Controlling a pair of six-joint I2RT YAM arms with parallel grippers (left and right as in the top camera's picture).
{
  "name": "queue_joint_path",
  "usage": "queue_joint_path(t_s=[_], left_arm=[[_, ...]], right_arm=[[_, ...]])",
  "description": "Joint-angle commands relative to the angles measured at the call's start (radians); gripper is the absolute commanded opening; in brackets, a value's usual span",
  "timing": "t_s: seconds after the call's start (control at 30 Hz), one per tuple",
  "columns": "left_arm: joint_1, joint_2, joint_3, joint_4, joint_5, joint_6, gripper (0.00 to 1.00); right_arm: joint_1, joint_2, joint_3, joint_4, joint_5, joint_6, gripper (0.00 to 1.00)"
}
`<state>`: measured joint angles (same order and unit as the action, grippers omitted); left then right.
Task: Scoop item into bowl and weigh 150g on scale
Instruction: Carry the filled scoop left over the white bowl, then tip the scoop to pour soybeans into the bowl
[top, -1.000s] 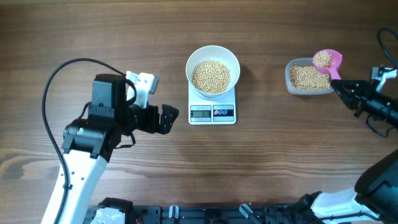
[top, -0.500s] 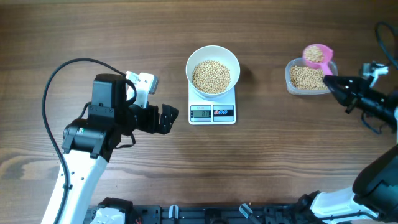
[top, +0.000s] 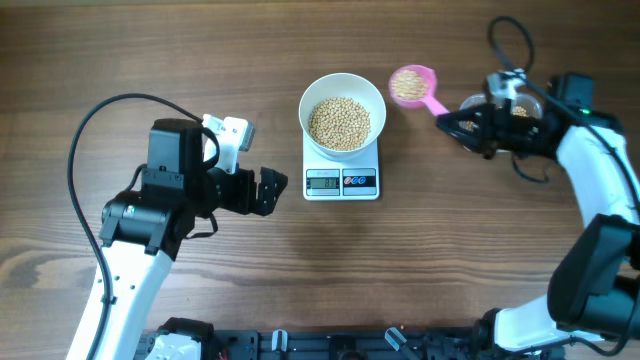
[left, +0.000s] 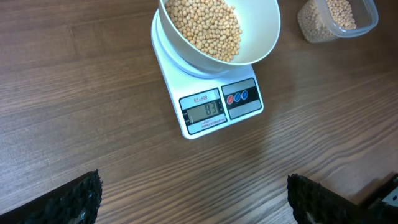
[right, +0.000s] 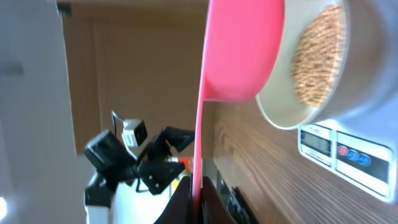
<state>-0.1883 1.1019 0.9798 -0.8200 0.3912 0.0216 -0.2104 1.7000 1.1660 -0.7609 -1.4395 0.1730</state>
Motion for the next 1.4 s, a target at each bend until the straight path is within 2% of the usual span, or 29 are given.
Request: queue_joint_path(t_s=[0.0,0.1,0.23,0.73,1.17,1.37], left_arm=[[0.005,0.005,0.002,0.000,0.012,0.000,1.00],[0.005,0.005,0.002,0.000,0.012,0.000,1.00],[0.005,0.005,0.002,0.000,0.012,0.000,1.00],[0.005,0.005,0.002,0.000,0.012,0.000,1.00],[0.005,0.005,0.002,0.000,0.012,0.000,1.00],[0.005,0.005,0.002,0.000,0.012,0.000,1.00]], right_arm=[[0.087,0.003,0.001,0.116,0.009,0.165,0.04],[0.154,-0.002,0.001,0.203,0.115,0.219,0.04],[0.213,-0.016,0.001,0.229,0.257,0.213,0.04],[0.400,-0.251,0.006,0.224,0.823,0.001,0.04],[0.526,-0.279,0.006,0.225,1.152,-0.149,0.04],[0.576,-0.279,0.006,0.225,1.215,-0.267,0.05]])
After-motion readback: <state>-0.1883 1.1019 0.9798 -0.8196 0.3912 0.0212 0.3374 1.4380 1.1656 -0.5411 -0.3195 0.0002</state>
